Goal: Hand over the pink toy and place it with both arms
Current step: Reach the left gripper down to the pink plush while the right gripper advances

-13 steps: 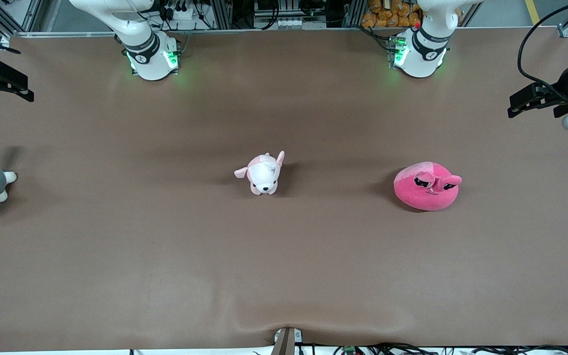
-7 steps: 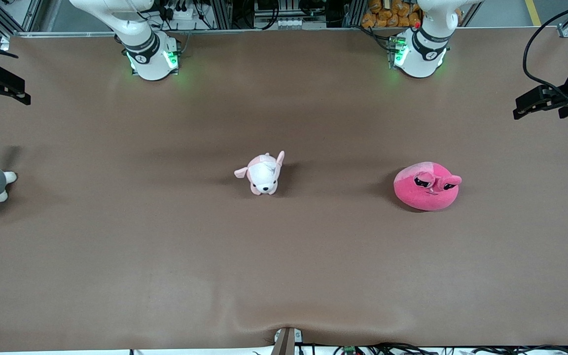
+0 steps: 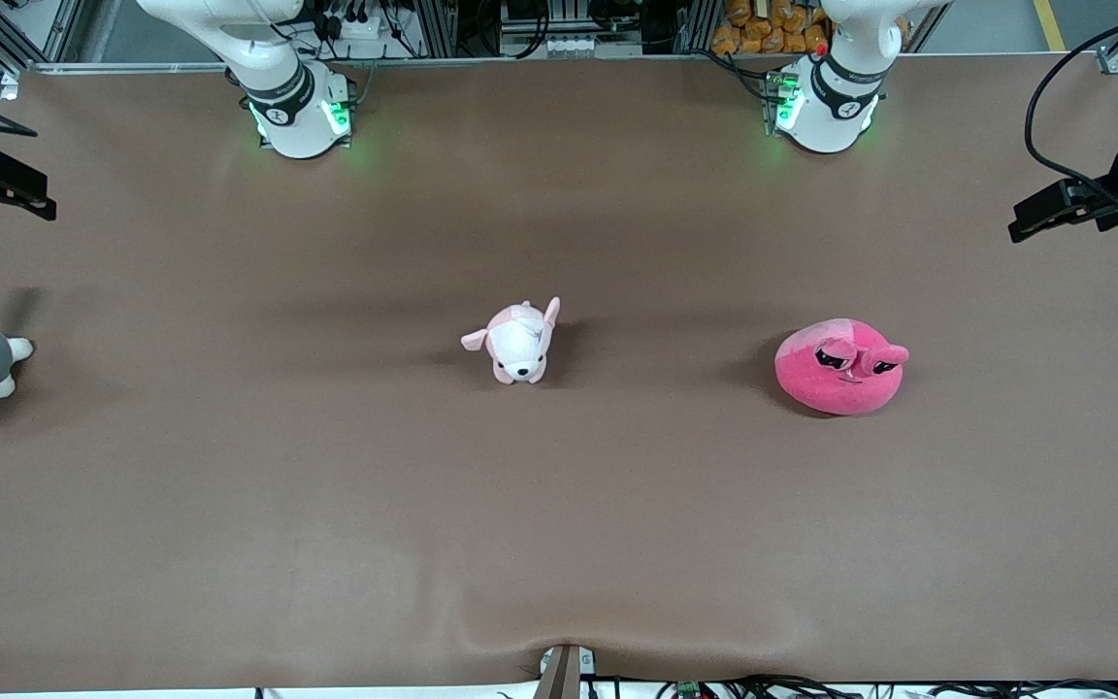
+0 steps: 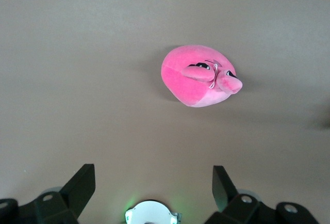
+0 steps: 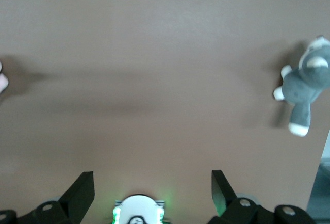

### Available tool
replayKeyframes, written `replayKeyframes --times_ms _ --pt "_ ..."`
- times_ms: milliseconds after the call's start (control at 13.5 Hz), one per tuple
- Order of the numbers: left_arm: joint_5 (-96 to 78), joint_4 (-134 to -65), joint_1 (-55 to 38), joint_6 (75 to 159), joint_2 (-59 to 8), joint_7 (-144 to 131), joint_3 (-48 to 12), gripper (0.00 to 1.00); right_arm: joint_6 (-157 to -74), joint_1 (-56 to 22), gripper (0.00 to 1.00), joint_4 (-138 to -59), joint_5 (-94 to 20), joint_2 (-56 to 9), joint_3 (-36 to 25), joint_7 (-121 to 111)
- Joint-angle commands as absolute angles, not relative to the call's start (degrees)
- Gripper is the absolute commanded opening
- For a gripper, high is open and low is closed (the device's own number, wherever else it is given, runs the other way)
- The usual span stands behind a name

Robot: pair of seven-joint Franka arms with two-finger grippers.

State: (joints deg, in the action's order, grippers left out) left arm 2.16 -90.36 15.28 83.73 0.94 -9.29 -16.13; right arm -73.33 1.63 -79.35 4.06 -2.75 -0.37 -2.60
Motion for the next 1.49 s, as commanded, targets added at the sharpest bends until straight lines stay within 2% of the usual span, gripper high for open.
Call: replayKeyframes --times_ms 0,223,520,743,1040,1411 --pt "1.67 -89.65 15.73 83.14 0.09 -12.90 -16.26 1.00 -72.86 0.97 1.00 -79.19 4.13 -2.64 0.70 10.23" --pt "1.32 -90.18 17.14 84.02 -1.05 -16.08 -16.35 1.00 -72.77 -2.02 1.00 -79.28 1.86 -2.64 0.88 16.60" --pt "1.23 -92.02 17.31 84.64 -4.47 -28.01 -16.26 1.00 -73.21 -2.46 1.00 -79.37 -7.89 -3.51 0.88 28.08" --pt "-0.16 -92.55 16.27 86.65 -7.55 -50.00 -16.96 1.00 -73.56 -3.69 1.00 -79.37 -13.52 -4.31 0.97 40.48" --pt "-5.78 -96.23 15.55 91.30 -8.88 -68.54 -17.31 1.00 -73.65 -6.24 1.00 -79.10 -16.42 -5.18 0.88 55.15" --pt "-10.72 -104.49 14.68 102.81 -9.05 -85.07 -17.58 1.00 -78.47 -8.95 1.00 -78.31 -21.97 -6.94 0.97 68.61"
